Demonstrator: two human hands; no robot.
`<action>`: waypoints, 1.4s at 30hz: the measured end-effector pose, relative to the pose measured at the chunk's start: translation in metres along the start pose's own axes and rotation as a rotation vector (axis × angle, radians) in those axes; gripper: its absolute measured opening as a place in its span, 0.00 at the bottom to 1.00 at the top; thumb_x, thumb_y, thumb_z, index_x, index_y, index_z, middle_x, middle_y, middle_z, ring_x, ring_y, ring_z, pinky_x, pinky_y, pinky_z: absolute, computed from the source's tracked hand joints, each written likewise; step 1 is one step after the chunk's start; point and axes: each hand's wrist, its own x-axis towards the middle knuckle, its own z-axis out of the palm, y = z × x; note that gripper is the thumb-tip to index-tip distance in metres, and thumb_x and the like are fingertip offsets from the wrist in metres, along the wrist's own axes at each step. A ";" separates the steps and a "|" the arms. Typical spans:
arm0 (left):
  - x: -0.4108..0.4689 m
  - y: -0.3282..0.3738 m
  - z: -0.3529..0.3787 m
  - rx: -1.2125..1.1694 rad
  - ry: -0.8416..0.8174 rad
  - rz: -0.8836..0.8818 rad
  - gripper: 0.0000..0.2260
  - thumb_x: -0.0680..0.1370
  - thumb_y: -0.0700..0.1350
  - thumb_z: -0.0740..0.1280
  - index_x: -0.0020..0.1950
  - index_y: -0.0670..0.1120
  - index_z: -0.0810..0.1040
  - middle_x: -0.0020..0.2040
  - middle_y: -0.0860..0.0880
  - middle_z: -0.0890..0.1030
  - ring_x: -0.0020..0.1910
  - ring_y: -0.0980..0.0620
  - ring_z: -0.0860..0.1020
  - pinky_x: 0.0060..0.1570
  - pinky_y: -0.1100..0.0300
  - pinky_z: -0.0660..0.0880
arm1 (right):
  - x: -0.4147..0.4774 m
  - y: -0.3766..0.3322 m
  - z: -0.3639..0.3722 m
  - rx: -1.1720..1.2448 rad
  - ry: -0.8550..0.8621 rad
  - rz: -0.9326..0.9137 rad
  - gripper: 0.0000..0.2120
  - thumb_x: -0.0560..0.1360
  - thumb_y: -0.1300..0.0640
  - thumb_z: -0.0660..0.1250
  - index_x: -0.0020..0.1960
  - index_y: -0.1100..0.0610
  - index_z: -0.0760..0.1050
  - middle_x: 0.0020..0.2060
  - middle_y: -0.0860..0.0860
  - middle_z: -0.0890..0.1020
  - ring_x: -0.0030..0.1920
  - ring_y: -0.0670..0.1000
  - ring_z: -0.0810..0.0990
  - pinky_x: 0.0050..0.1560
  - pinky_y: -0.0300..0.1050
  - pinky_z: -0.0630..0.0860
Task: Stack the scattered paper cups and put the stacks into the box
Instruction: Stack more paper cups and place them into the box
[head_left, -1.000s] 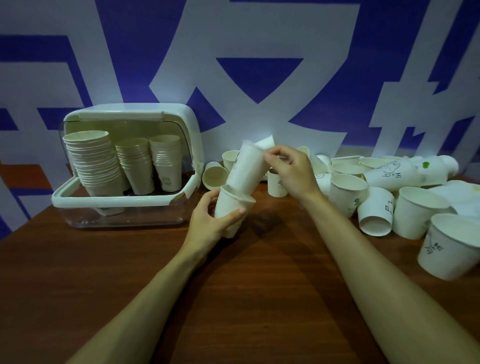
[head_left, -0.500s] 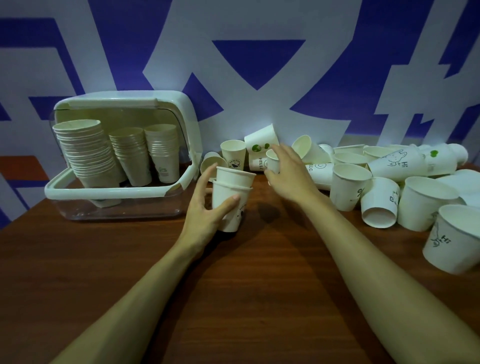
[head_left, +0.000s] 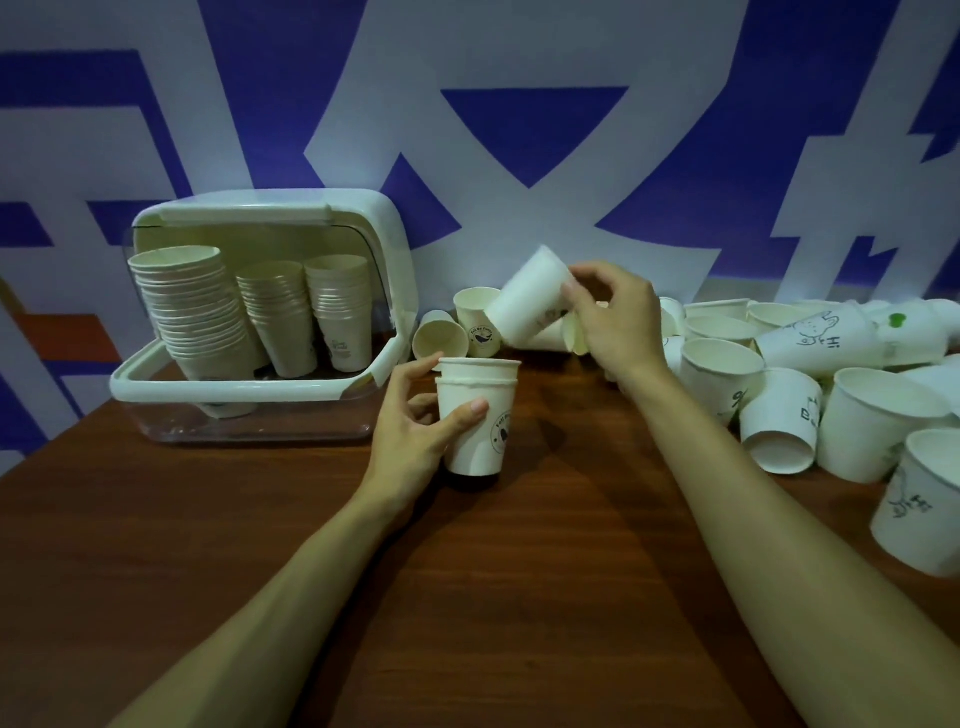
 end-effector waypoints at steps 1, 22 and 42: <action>0.000 -0.001 0.001 0.002 0.000 0.001 0.30 0.64 0.48 0.79 0.63 0.55 0.72 0.52 0.43 0.82 0.51 0.51 0.82 0.50 0.57 0.79 | 0.001 -0.008 -0.002 0.101 0.003 -0.004 0.08 0.77 0.59 0.66 0.54 0.55 0.81 0.44 0.43 0.81 0.46 0.42 0.78 0.49 0.36 0.75; -0.003 0.002 -0.002 -0.009 0.078 0.087 0.32 0.71 0.51 0.73 0.72 0.59 0.65 0.61 0.50 0.78 0.59 0.55 0.78 0.55 0.55 0.77 | -0.007 -0.012 0.012 -0.136 -0.611 0.086 0.17 0.79 0.61 0.56 0.66 0.54 0.72 0.56 0.48 0.75 0.58 0.48 0.74 0.56 0.43 0.72; -0.005 0.008 -0.002 0.226 0.107 0.119 0.42 0.67 0.46 0.78 0.74 0.62 0.58 0.66 0.52 0.72 0.62 0.57 0.73 0.53 0.66 0.73 | -0.001 -0.004 0.007 0.587 -0.224 0.462 0.17 0.76 0.52 0.66 0.63 0.54 0.70 0.56 0.53 0.77 0.48 0.50 0.79 0.39 0.43 0.74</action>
